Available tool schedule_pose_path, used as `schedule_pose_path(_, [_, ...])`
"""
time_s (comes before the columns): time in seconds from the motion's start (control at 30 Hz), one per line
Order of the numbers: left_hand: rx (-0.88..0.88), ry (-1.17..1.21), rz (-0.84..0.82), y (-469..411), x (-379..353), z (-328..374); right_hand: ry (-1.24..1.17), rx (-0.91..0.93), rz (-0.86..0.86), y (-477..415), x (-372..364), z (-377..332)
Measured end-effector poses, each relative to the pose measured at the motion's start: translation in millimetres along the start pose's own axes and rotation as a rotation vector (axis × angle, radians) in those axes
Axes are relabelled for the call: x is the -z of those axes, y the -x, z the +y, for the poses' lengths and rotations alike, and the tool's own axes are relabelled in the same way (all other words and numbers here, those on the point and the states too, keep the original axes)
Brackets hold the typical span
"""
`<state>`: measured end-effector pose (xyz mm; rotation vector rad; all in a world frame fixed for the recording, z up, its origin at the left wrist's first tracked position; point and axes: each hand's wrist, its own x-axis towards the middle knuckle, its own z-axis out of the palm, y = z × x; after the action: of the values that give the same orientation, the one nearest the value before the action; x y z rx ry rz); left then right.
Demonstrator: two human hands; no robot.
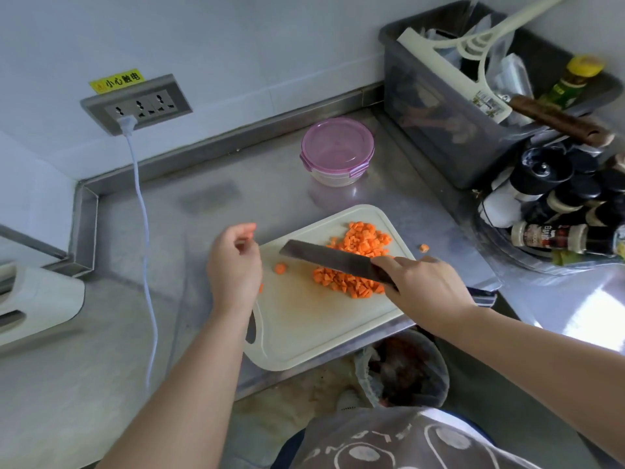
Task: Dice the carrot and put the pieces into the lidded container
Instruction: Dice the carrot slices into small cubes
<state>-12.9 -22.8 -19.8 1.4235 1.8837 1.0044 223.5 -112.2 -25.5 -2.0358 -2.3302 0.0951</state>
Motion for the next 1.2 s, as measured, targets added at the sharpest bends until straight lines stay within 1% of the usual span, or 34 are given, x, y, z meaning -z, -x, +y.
schedule_pose_path(0.03, [-0.09, -0.041, -0.076, -2, -2, 5, 0.019, 0.018, 0.023, 1, -1, 3])
schedule_pose_path(0.17, [-0.54, -0.282, -0.546, 9, -25, 21, 0.036, 0.082, 0.054, -2, -2, 8])
schedule_pose_path(0.2, [-0.619, -0.348, -0.624, 11, -32, 24, 0.037, 0.096, 0.07, -3, -2, 9])
schedule_pose_path(0.27, [-0.705, -0.453, -0.693, 11, -40, 25, 0.043, 0.114, 0.083, -4, 0, 8])
schedule_pose_path(0.33, [-0.67, -0.423, -0.651, 6, -39, 24, 0.023, 0.114, 0.078, -6, 1, 10])
schedule_pose_path(0.4, [-0.493, -0.3, -0.512, -3, -28, 23, -0.009, 0.082, 0.051, -9, 4, 10])
schedule_pose_path(0.47, [-0.284, -0.216, -0.335, -15, -12, 12, -0.104, -0.044, -0.028, -13, 7, 12])
schedule_pose_path(0.5, [-0.209, -0.225, -0.255, -21, -5, 0, -0.178, -0.116, -0.055, -15, 9, 12])
schedule_pose_path(0.53, [-0.142, -0.268, -0.216, -27, 0, -13, -0.241, -0.179, -0.081, -17, 10, 11])
schedule_pose_path(0.57, [-0.082, -0.328, -0.224, -30, 5, -26, -0.3, -0.229, -0.1, -20, 11, 9])
schedule_pose_path(0.63, [0.015, -0.44, -0.352, -27, 8, -50, -0.402, -0.295, -0.124, -26, 12, 7])
schedule_pose_path(0.7, [0.029, -0.521, -0.464, -19, 8, -66, -0.458, -0.327, -0.142, -32, 12, 4])
schedule_pose_path(0.73, [0.006, -0.559, -0.478, -15, 7, -71, -0.467, -0.332, -0.138, -34, 12, 3])
schedule_pose_path(0.8, [-0.04, -0.611, -0.454, -8, 6, -75, -0.479, -0.335, -0.133, -36, 14, 0])
schedule_pose_path(0.87, [-0.042, -0.628, -0.43, -2, 7, -74, -0.486, -0.333, -0.135, -35, 16, -2])
schedule_pose_path(0.93, [-0.067, -0.619, -0.424, 2, 9, -70, -0.495, -0.335, -0.143, -33, 17, -4])
schedule_pose_path(1.0, [-0.121, -0.549, -0.441, 7, 7, -62, -0.512, -0.336, -0.151, -30, 18, -6])
schedule_pose_path(1.07, [-0.156, -0.458, -0.553, 17, 2, -50, -0.521, -0.338, -0.158, -27, 17, -7])
schedule_pose_path(1.13, [-0.134, -0.393, -0.697, 30, -7, -42, -0.529, -0.346, -0.169, -25, 18, -7])
schedule_pose_path(1.17, [-0.118, -0.369, -0.719, 35, -12, -41, -0.535, -0.352, -0.175, -24, 18, -8])
schedule_pose_path(1.2, [-0.096, -0.344, -0.705, 37, -16, -41, -0.54, -0.355, -0.178, -22, 18, -8])
